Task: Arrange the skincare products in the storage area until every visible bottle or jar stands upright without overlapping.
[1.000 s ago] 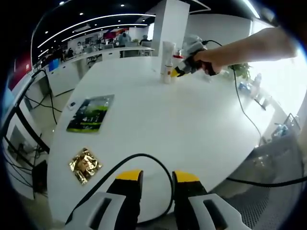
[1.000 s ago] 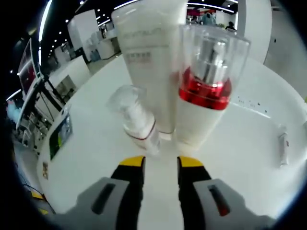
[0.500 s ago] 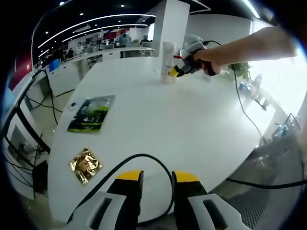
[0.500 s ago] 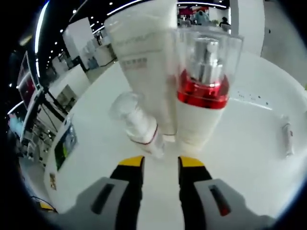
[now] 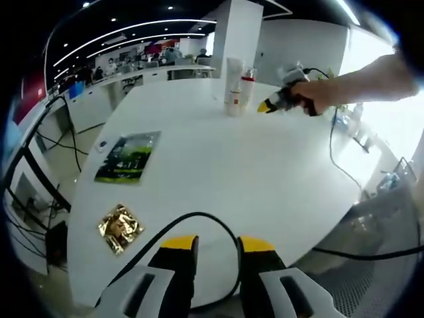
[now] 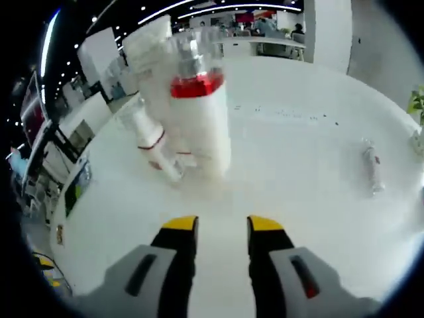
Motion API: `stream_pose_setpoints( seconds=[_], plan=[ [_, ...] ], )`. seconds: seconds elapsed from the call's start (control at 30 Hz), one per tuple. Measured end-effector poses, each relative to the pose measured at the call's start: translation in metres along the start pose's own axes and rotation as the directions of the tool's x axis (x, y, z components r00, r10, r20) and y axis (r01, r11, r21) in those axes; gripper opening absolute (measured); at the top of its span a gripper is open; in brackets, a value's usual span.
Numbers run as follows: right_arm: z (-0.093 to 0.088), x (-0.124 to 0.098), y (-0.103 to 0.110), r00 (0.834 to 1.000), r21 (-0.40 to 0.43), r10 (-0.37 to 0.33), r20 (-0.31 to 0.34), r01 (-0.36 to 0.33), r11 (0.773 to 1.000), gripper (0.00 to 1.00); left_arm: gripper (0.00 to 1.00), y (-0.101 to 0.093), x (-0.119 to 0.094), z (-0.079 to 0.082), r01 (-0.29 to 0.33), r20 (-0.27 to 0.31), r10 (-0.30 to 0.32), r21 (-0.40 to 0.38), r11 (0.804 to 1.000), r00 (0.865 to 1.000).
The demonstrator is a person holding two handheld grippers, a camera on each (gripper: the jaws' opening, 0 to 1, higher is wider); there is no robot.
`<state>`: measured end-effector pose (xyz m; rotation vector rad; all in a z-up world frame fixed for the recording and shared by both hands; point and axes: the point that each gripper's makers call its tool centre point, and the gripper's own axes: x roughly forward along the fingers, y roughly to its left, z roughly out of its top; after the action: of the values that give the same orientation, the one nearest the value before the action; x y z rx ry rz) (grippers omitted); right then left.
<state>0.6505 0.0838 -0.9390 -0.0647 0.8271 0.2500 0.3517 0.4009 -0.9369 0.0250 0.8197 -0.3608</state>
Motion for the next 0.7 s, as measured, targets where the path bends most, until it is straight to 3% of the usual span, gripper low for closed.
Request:
stream_pose_setpoints(
  seconds=[0.03, 0.1, 0.2, 0.33, 0.37, 0.4, 0.53, 0.7],
  plan=[
    [0.003, -0.009, -0.029, 0.997, -0.012, -0.066, 0.036, 0.067, 0.998, 0.3, 0.24, 0.0, 0.0, 0.0, 0.0, 0.001, 0.0, 0.0, 1.0, 1.0],
    [0.008, -0.018, -0.065, 0.989, 0.001, -0.127, 0.076, 0.127, 0.992, 0.31, 0.24, -0.001, 0.001, -0.002, 0.006, -0.014, -0.006, 0.002, 1.0, 1.0],
    [0.01, -0.026, -0.131, 0.974, 0.059, -0.214, 0.071, 0.21, 0.976, 0.38, 0.24, -0.003, 0.001, -0.004, 0.013, -0.025, -0.013, 0.007, 1.0, 1.0],
    [0.01, -0.015, -0.185, 0.969, 0.058, -0.243, 0.038, 0.24, 0.969, 0.4, 0.24, -0.001, 0.001, -0.004, 0.002, -0.027, -0.003, -0.004, 1.0, 1.0],
    [0.009, -0.012, -0.187, 0.971, 0.057, -0.235, 0.035, 0.232, 0.971, 0.43, 0.24, -0.001, 0.001, -0.004, 0.001, -0.028, -0.001, -0.002, 1.0, 1.0],
    [0.001, 0.001, -0.194, 0.979, 0.113, -0.203, -0.022, 0.204, 0.972, 0.45, 0.24, 0.0, 0.002, -0.004, -0.001, -0.027, 0.001, 0.001, 1.0, 1.0],
    [0.011, 0.023, -0.208, 0.981, 0.066, -0.192, -0.01, 0.192, 0.979, 0.47, 0.24, 0.003, 0.002, -0.005, -0.016, -0.03, 0.016, -0.006, 1.0, 0.999],
    [0.02, 0.058, -0.221, 0.984, 0.023, -0.173, -0.043, 0.174, 0.985, 0.47, 0.24, 0.005, 0.001, -0.003, -0.029, -0.024, 0.028, -0.017, 0.999, 0.999]
  ],
)
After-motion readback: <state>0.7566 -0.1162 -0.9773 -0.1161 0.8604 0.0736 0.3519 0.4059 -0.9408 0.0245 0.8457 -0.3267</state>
